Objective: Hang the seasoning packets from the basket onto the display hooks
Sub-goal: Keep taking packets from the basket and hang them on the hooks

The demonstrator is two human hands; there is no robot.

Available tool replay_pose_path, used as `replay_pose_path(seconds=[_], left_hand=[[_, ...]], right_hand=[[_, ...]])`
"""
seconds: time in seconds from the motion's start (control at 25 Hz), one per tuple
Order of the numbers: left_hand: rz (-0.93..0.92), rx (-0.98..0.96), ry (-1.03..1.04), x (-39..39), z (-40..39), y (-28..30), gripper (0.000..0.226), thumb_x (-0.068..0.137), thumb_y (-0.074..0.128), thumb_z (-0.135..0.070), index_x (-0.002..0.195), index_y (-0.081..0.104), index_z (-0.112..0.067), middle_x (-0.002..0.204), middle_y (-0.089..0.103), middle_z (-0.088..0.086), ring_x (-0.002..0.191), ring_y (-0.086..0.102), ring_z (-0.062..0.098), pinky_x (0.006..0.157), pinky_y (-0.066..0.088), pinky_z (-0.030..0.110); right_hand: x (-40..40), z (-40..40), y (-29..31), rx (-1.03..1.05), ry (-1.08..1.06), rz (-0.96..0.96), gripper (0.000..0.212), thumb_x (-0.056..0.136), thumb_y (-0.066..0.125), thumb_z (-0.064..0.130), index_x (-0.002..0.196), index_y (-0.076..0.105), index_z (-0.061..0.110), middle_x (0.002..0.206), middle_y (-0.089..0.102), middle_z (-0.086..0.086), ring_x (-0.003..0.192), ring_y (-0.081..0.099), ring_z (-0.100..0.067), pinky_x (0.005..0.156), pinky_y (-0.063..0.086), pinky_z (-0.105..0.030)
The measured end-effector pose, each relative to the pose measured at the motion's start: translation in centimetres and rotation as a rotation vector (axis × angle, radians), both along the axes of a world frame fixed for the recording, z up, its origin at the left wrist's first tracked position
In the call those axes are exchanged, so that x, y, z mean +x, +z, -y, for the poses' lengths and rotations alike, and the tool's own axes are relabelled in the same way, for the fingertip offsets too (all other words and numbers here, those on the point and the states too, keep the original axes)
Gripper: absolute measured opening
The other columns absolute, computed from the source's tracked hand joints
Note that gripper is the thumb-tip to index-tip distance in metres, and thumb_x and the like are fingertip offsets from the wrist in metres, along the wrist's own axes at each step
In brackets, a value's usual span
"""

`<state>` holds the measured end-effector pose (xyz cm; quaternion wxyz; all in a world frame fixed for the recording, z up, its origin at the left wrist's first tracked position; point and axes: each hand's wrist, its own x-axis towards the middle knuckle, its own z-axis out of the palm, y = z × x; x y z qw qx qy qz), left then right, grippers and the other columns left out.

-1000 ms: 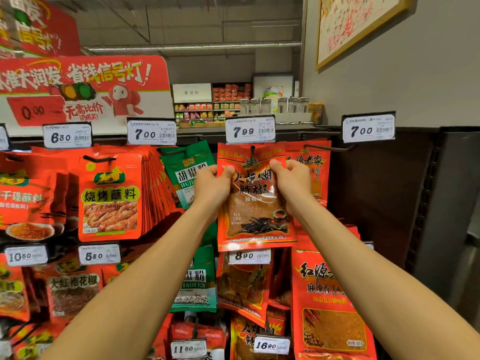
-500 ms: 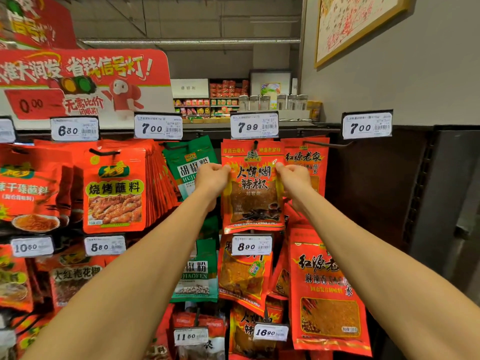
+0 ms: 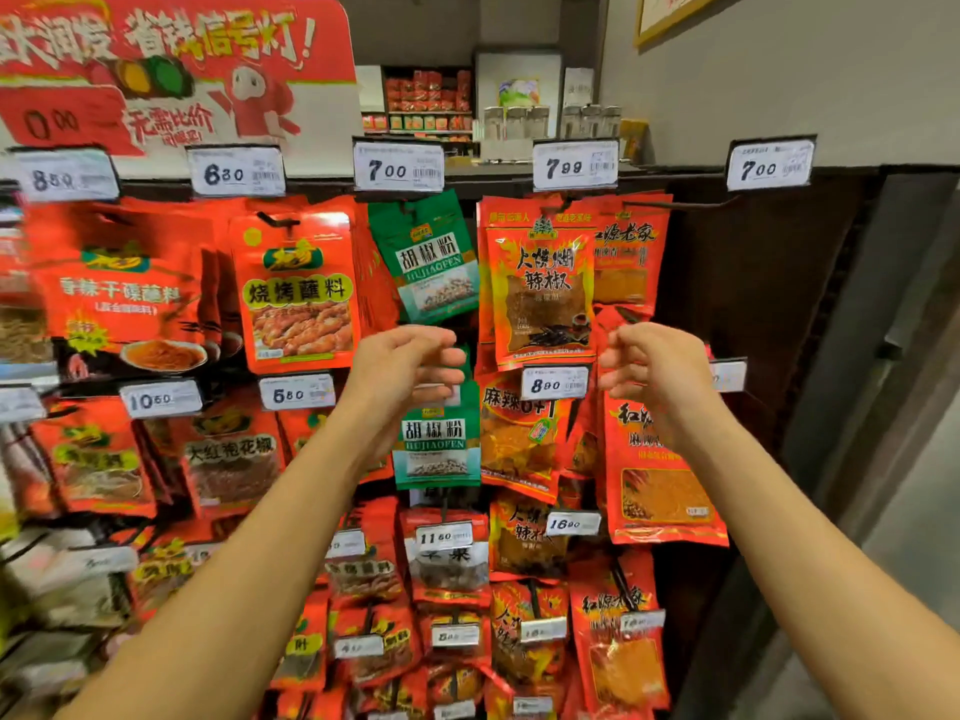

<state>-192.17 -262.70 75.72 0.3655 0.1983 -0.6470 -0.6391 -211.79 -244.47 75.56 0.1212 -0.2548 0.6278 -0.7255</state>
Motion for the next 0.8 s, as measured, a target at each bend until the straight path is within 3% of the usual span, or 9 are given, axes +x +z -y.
replay_pose_path(seconds=[0.32, 0.52, 0.68, 0.8], left_hand=[[0.306, 0.361, 0.114, 9.2, -1.6, -15.2, 0.018, 0.100, 0.051, -0.011, 0.096, 0.069, -0.009, 0.072, 0.074, 0.004, 0.055, 0.065, 0.011, 0.055, 0.054, 0.023], [0.471, 0.723, 0.153, 13.6, -3.0, -25.4, 0.022, 0.099, 0.044, -0.009, 0.082, 0.054, -0.017, 0.074, 0.045, 0.003, 0.059, 0.036, 0.013, 0.052, 0.027, 0.023], [0.696, 0.831, 0.338, 17.6, -4.2, -35.7, 0.011, 0.099, 0.052, -0.014, 0.098, 0.063, -0.014, 0.084, 0.062, 0.007, 0.065, 0.055, 0.017, 0.060, 0.040, 0.028], [0.841, 0.930, 0.395, 20.5, -4.6, -44.7, 0.013, 0.097, 0.053, -0.011, 0.097, 0.066, -0.011, 0.074, 0.067, 0.007, 0.057, 0.060, 0.018, 0.060, 0.044, 0.025]], right_hand=[[9.3, -0.5, -15.7, 0.317, 0.114, 0.326, 0.022, 0.098, 0.052, 0.007, 0.078, 0.061, 0.007, 0.060, 0.063, -0.010, 0.040, 0.058, -0.017, 0.040, 0.046, -0.021], [12.5, 0.6, -27.4, 0.550, 0.181, 0.547, 0.021, 0.094, 0.053, 0.008, 0.076, 0.064, 0.008, 0.059, 0.062, -0.011, 0.042, 0.055, -0.020, 0.046, 0.040, -0.025], [15.7, 0.8, -37.9, 0.771, 0.220, 0.653, 0.015, 0.094, 0.055, 0.011, 0.084, 0.065, 0.009, 0.066, 0.065, -0.011, 0.047, 0.061, -0.022, 0.043, 0.046, -0.023], [18.7, 0.5, -46.4, 0.903, 0.226, 0.755, 0.012, 0.093, 0.055, 0.008, 0.089, 0.067, 0.006, 0.065, 0.065, -0.012, 0.045, 0.060, -0.022, 0.045, 0.047, -0.022]])
